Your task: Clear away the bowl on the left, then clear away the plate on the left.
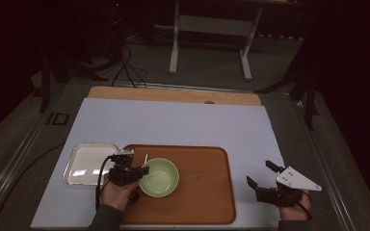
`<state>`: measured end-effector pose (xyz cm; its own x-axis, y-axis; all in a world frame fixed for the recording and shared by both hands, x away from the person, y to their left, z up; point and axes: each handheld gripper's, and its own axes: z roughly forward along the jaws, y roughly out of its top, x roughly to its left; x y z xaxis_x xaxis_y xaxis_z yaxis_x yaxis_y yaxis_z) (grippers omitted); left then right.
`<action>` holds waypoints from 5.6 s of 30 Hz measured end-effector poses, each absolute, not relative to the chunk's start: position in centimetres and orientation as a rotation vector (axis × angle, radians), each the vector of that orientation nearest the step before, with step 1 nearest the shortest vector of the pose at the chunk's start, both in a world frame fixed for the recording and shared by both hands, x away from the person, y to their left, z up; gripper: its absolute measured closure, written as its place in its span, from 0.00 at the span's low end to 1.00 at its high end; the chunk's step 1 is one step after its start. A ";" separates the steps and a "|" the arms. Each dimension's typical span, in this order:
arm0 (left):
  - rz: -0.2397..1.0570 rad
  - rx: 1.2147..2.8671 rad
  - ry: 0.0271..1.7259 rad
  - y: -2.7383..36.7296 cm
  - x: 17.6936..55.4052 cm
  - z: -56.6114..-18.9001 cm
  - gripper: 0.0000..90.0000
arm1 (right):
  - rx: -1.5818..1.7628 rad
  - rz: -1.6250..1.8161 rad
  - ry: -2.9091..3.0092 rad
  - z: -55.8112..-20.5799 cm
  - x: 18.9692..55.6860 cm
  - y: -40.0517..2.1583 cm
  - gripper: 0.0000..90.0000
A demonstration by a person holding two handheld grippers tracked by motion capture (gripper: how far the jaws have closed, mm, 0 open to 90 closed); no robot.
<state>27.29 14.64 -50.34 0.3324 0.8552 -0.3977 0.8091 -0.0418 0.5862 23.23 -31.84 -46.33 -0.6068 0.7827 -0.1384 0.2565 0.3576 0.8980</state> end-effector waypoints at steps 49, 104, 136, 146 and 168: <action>0.261 2.026 1.179 14.0 26.2 -48.5 0.38 | 0.896 1.216 2.061 -46.3 23.2 -31.8 0.16; 0.405 1.873 1.202 18.1 26.1 -46.0 0.29 | 0.895 1.217 2.064 -46.3 23.2 -31.8 0.16; 0.518 1.730 1.367 24.3 26.3 -45.0 0.29 | 0.892 1.216 2.064 -46.3 23.2 -31.8 0.16; 0.561 1.689 1.445 26.2 26.3 -45.4 0.29 | 0.894 1.216 2.065 -46.3 23.2 -31.8 0.16; 0.695 1.679 1.621 29.9 26.4 -46.4 0.34 | 0.895 1.215 2.068 -46.4 23.2 -31.8 0.16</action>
<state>26.38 29.93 -46.35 0.0767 0.9934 -0.0857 0.6226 0.0194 0.7823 23.20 -31.82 -46.36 -0.6113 0.7791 -0.1394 0.2575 0.3624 0.8957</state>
